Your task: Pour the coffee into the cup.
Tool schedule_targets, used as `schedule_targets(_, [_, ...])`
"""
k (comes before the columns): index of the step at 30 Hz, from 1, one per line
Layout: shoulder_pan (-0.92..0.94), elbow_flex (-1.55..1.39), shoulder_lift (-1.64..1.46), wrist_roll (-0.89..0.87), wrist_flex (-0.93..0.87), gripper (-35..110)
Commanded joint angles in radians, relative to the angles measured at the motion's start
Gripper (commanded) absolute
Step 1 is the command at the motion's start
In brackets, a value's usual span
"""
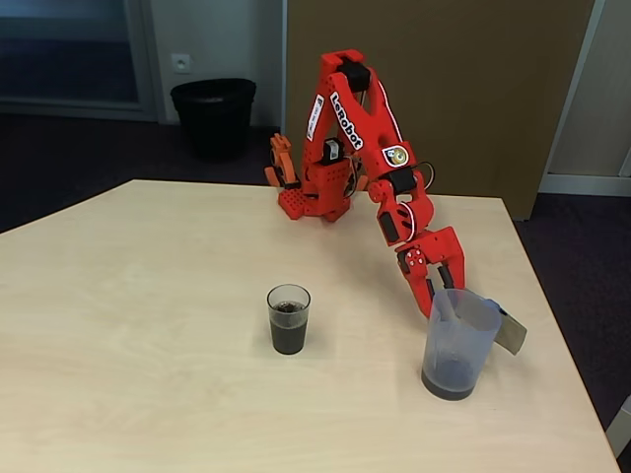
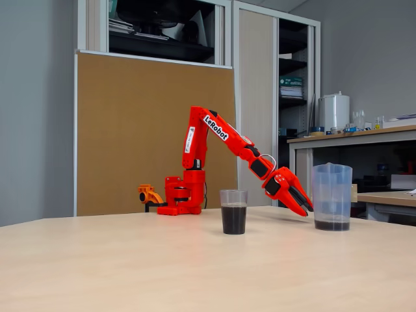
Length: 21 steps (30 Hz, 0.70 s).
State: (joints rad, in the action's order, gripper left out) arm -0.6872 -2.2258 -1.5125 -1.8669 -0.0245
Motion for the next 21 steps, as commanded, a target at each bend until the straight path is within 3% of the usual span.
schedule_targets(1, [0.009,-0.091,-0.158,0.078,-0.021,4])
schedule_targets(8, [0.052,-0.476,-0.540,0.466,0.097,0])
schedule_targets(21, [0.249,-0.897,-1.071,1.301,0.018,0])
